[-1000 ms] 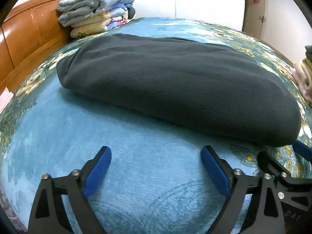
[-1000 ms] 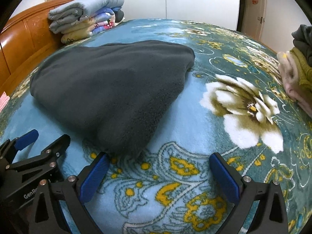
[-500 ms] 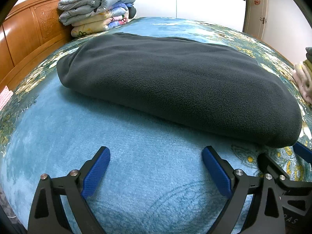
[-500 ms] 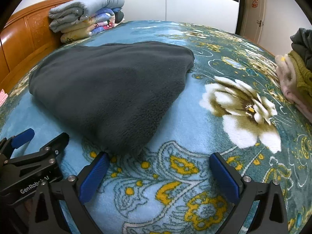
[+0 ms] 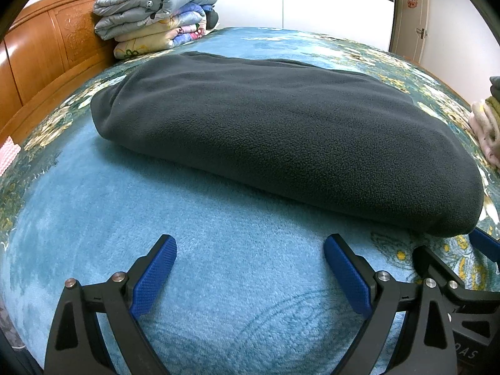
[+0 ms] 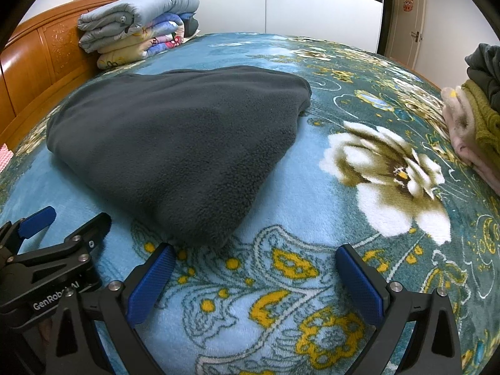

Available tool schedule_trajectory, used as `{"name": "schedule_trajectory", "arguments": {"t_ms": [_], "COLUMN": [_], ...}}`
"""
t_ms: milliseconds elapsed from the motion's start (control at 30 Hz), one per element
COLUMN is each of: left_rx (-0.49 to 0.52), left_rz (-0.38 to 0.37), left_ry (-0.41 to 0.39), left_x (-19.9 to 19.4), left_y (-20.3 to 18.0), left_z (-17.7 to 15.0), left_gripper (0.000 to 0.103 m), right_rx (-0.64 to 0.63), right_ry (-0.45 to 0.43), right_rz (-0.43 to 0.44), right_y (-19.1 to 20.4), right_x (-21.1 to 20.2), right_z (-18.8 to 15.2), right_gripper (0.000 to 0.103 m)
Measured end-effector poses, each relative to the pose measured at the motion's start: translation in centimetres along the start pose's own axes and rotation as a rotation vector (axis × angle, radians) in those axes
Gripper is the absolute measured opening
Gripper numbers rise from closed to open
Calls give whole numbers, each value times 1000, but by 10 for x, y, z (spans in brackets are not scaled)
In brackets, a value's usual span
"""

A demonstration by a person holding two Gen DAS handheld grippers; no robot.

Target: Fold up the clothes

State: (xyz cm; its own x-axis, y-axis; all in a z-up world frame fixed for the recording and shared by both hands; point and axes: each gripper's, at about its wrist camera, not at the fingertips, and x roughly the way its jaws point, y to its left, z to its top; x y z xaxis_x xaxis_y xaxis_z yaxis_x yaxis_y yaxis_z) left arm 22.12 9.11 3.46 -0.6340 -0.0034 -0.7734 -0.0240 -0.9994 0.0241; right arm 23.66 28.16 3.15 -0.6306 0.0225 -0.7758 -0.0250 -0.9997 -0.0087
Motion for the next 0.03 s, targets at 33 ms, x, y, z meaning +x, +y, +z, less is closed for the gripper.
{"name": "schedule_trajectory", "arguments": {"t_ms": [33], "left_rx": [-1], "left_rz": [-2], "left_ry": [0], "left_x": [0], "left_y": [0], "left_z": [0], "left_gripper": [96], "right_rx": [0], "right_ry": [0], "right_rz": [1], "right_y": [0], "right_x": [0], "right_z": [0], "right_gripper": [103]}}
